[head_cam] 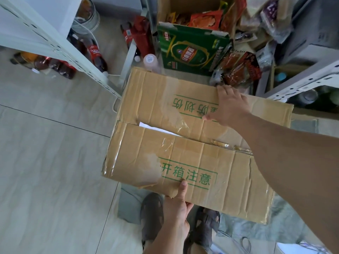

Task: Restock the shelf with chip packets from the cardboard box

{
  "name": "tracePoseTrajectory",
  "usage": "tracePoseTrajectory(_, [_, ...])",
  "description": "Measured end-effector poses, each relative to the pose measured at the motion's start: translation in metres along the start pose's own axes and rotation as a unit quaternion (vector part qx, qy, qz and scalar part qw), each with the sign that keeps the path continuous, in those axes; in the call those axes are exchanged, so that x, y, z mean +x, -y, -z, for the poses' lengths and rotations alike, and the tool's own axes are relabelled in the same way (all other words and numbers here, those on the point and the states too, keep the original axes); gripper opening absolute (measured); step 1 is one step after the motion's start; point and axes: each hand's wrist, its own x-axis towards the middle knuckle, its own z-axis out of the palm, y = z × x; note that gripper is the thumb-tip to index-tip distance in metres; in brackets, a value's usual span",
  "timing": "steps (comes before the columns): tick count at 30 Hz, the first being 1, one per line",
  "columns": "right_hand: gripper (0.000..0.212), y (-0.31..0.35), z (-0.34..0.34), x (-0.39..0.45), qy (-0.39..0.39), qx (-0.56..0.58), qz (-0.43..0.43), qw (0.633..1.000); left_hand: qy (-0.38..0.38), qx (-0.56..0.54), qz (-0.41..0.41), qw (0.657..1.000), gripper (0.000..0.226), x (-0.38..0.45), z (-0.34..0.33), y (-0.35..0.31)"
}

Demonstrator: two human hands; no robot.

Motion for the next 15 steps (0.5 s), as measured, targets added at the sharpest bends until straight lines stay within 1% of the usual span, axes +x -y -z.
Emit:
tracePoseTrajectory(3, [0.120, 0.003, -0.002, 0.003, 0.011, -0.006, -0.007, 1.000, 0.001, 0.010, 0.007, 1.000, 0.048, -0.002, -0.001, -0.003])
tracePoseTrajectory(7, [0.120, 0.007, -0.001, 0.003, 0.013, 0.006, -0.023, 1.000, 0.010, 0.021, 0.034, 0.999, 0.044, -0.004, -0.002, -0.008])
tracePoseTrajectory(10, [0.113, 0.015, 0.000, -0.005, 0.023, 0.028, -0.026, 0.999, 0.014, 0.049, 0.048, 0.998, 0.048, -0.006, -0.002, -0.015])
tracePoseTrajectory(13, [0.104, 0.025, -0.005, -0.025, 0.040, 0.035, -0.016, 0.998, 0.009, 0.077, 0.062, 0.995, 0.039, -0.015, -0.009, -0.030])
tracePoseTrajectory(15, [0.100, 0.030, -0.004, -0.040, 0.051, 0.043, -0.018, 0.998, 0.015, 0.106, 0.068, 0.992, 0.038, -0.022, -0.012, -0.038])
